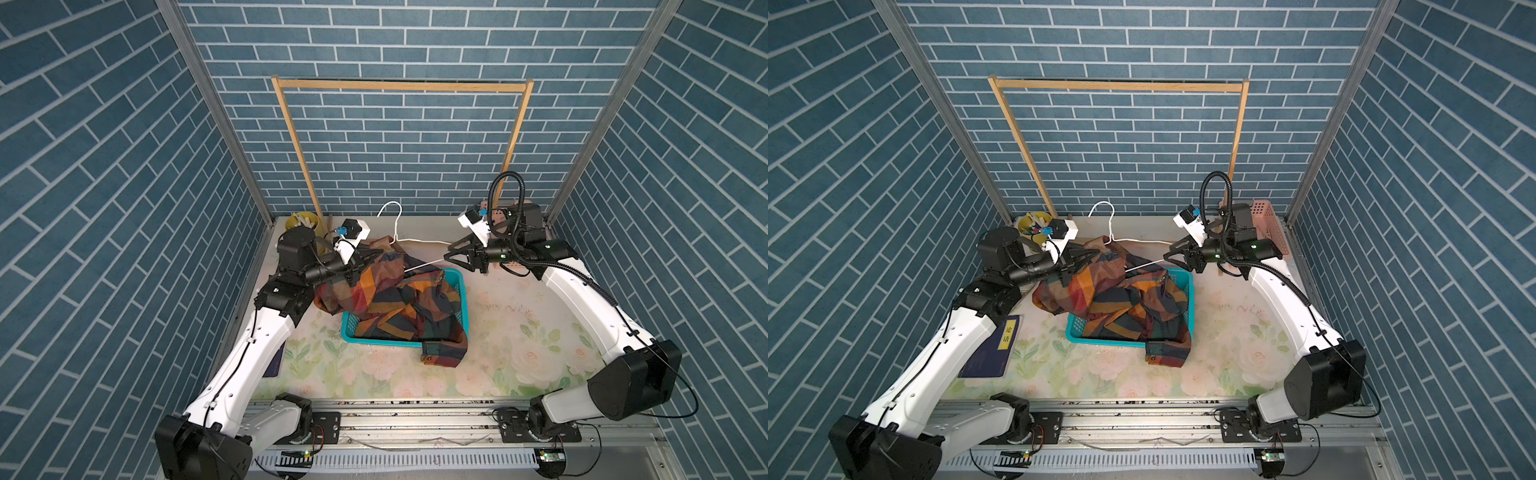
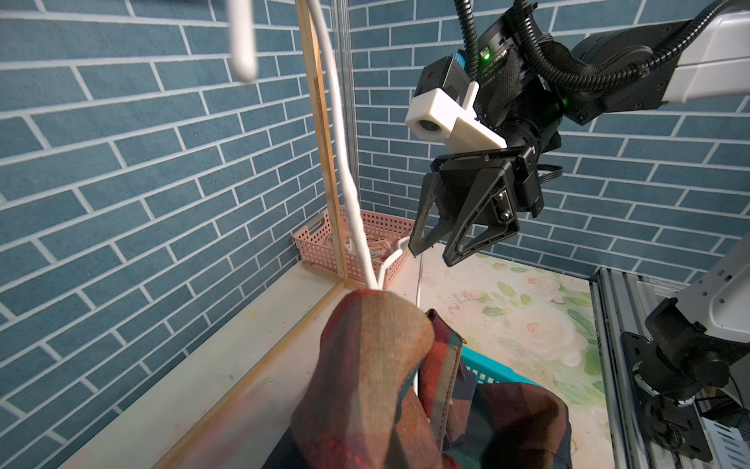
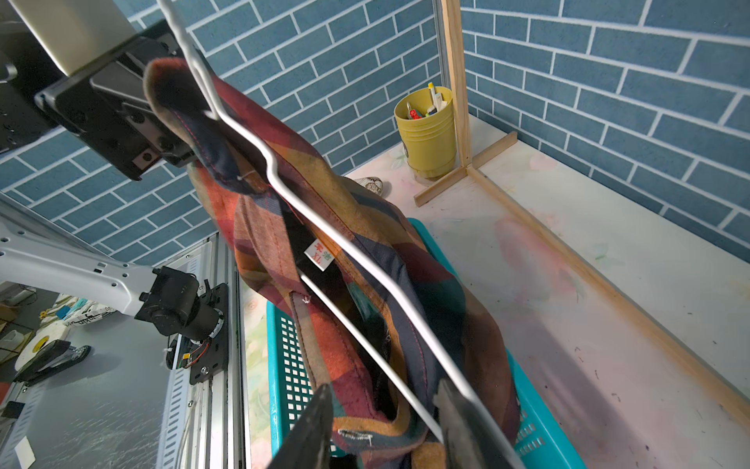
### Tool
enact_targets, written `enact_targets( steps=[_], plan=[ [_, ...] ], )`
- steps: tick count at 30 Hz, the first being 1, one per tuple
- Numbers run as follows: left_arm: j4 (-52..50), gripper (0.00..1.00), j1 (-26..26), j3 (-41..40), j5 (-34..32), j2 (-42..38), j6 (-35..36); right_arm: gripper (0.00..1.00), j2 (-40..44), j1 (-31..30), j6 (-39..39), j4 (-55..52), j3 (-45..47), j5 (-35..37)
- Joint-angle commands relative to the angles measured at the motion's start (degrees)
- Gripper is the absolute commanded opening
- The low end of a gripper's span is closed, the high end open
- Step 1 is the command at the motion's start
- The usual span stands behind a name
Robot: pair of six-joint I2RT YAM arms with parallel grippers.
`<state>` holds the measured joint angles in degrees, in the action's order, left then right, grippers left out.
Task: Remove the clothespins securing long-sleeve shirts to the hanger
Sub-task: Remove the long-sleeve shirt from the hanger.
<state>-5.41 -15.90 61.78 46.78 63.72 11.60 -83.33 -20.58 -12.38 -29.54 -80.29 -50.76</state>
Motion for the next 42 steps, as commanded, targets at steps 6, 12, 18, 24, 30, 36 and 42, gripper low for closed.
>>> enact_targets(
  steps=[6, 12, 18, 24, 30, 36, 42],
  plan=[
    [-0.61, 0.00, -0.18, 2.56, 2.06, 0.22, 1.02, 0.26, 1.36, -0.31, -4.05, -0.34, -0.76, 2.69],
    [-3.41, 0.00, -0.18, 3.20, 0.98, 0.00, 2.98, 0.23, 2.41, -0.35, -4.98, -1.45, -0.61, 2.73],
    [-5.52, 0.00, 0.44, 3.26, -2.04, 1.09, 4.64, 0.48, 9.17, -0.35, -6.85, -6.50, -2.11, 4.14],
    [-5.06, 0.00, 0.45, 3.60, -0.21, 0.71, 4.23, 0.53, 11.31, -0.03, -8.10, -7.62, -1.53, 7.51],
    [-7.09, 0.00, 0.43, 5.24, 2.42, 0.45, 4.58, 0.55, 6.26, 0.28, -9.29, -6.19, -2.54, 7.67],
    [-7.88, 0.00, 0.43, 5.61, 4.01, -0.21, 4.93, 0.56, 1.73, 0.36, -10.55, -6.58, -5.26, 6.15],
    [-9.01, 0.00, 0.43, 6.26, 5.72, 0.34, 5.28, 0.53, -0.77, 0.27, -10.25, -5.88, -5.79, 3.72]
  ],
)
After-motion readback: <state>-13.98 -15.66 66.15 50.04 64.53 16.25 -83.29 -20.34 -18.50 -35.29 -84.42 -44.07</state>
